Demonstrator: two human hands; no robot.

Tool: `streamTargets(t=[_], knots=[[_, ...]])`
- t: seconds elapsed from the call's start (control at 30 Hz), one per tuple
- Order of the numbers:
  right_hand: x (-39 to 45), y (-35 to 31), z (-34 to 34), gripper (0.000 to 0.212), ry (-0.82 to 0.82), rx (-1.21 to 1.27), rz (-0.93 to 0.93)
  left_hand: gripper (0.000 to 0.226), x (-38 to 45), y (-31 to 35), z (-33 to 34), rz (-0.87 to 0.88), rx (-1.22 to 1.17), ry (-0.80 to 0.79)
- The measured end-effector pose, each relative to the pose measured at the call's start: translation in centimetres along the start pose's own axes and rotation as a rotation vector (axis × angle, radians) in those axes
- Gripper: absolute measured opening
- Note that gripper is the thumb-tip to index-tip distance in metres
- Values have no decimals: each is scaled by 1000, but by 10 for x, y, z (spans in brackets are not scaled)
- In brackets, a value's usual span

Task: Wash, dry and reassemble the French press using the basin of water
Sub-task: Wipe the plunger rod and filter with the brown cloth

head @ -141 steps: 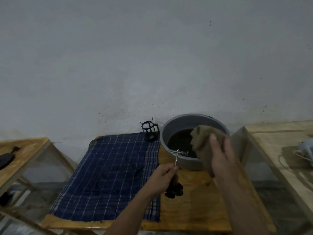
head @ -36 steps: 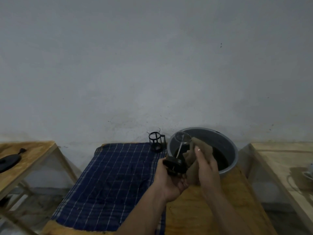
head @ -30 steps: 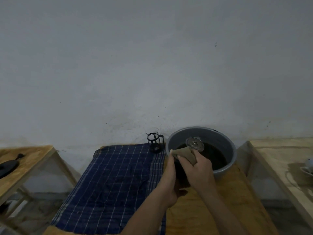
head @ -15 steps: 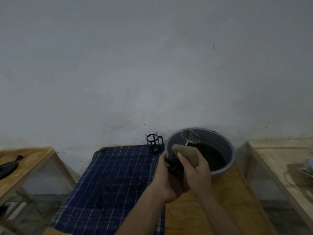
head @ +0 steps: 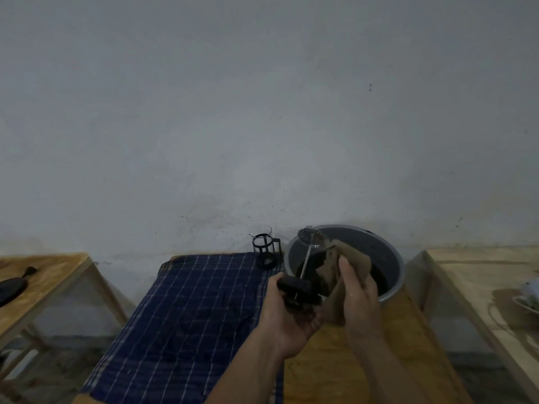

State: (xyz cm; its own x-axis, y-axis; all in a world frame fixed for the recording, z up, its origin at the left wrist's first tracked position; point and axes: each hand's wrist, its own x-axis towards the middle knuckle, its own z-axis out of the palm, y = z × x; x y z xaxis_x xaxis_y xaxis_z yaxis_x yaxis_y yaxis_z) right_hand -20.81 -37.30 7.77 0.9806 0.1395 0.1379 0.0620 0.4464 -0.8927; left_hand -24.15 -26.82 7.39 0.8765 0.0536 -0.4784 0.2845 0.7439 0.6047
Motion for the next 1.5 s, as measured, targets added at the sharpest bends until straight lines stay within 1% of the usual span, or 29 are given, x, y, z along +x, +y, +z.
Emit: streamTargets(t=[0.07, 0.1, 0.17, 0.23, 0.3, 0.37, 0.43, 0.47, 0.53, 0.57, 0.6, 0.63, 0.7, 0.73, 0.77, 0.83, 0.9, 0.97, 1.0, 1.03, 1.07, 1.13, 1.17, 1.2, 1.23, 1.3, 1.37, 1.43, 1.5], knots=[[-8, 4, 2, 12, -167, -246, -135, 61, -1, -1, 1, -17, 1, -4], [-9, 10, 2, 14, -212, -384, -193, 64, -2, -3, 2, -28, 10, -7], [-6, 14, 3, 17, -173, -520, -236, 69, -2, -7, 5, -9, 117, 18], [0, 12, 0, 16, -120, -529, -229, 63, 2, -15, 7, 89, 340, 85], [3, 9, 0, 12, -107, -494, -197, 56, 6, -22, 7, 218, 480, 188], [2, 12, 3, 11, -44, -305, -88, 49, 6, -24, 8, 259, 454, 185], [3, 13, 7, 9, 36, -92, 141, 43, 4, -20, 8, 184, 300, 119], [4, 12, 6, 15, 57, 11, 235, 43, 3, -17, 6, 127, 233, 93], [6, 10, 1, 26, 79, 185, 299, 48, 4, -13, -1, 21, 129, 53], [4, 9, -1, 24, 79, 201, 271, 52, 4, -11, -4, -19, 97, 23], [2, 9, -2, 16, 56, 116, 189, 55, 2, -9, -4, -43, 78, -12], [-4, 7, -1, 9, -6, -51, 80, 57, 1, -9, -5, -49, 89, -36], [-9, 14, 0, 15, -146, -384, -99, 61, 0, -11, -3, -50, 128, -5], [-8, 19, -2, 17, -169, -477, -129, 62, 1, -14, -3, -30, 180, 23], [-8, 19, -1, 16, -155, -505, -141, 63, 5, -18, -4, 12, 262, 44], [-4, 19, -2, 11, -98, -460, -94, 59, 7, -25, -4, 85, 358, 96], [-1, 20, -1, 6, -16, -248, 73, 51, 9, -29, -4, 108, 359, 135], [-3, 22, 2, 5, 31, -44, 277, 50, 7, -28, -4, 40, 296, 152], [-5, 24, 2, 5, 36, -1, 303, 52, 6, -26, -6, -9, 236, 147], [-6, 26, 2, 8, 35, 2, 278, 55, 6, -24, -9, -55, 170, 132], [-7, 29, 0, 10, 10, -47, 204, 58, 4, -22, -12, -94, 105, 120], [-13, 31, -3, 14, -140, -309, 9, 65, 3, -20, -19, -134, 51, 116], [-15, 35, -3, 15, -203, -441, -50, 68, 4, -21, -23, -141, 61, 131], [-17, 39, -3, 15, -233, -504, -67, 69, 2, -23, -24, -142, 81, 148], [-17, 43, -4, 14, -232, -512, -59, 67, 2, -26, -25, -137, 113, 154], [-17, 50, -3, 9, -190, -457, 1, 60, -3, -30, -26, -130, 136, 168], [-16, 58, -3, 8, -112, -311, 133, 55, -6, -33, -29, -130, 103, 167], [-19, 61, -4, 9, -2, -153, 238, 58, -5, -32, -42, -127, 84, 230], [-20, 65, -13, 7, 112, -76, 263, 65, -4, -25, -59, -120, 40, 341]])
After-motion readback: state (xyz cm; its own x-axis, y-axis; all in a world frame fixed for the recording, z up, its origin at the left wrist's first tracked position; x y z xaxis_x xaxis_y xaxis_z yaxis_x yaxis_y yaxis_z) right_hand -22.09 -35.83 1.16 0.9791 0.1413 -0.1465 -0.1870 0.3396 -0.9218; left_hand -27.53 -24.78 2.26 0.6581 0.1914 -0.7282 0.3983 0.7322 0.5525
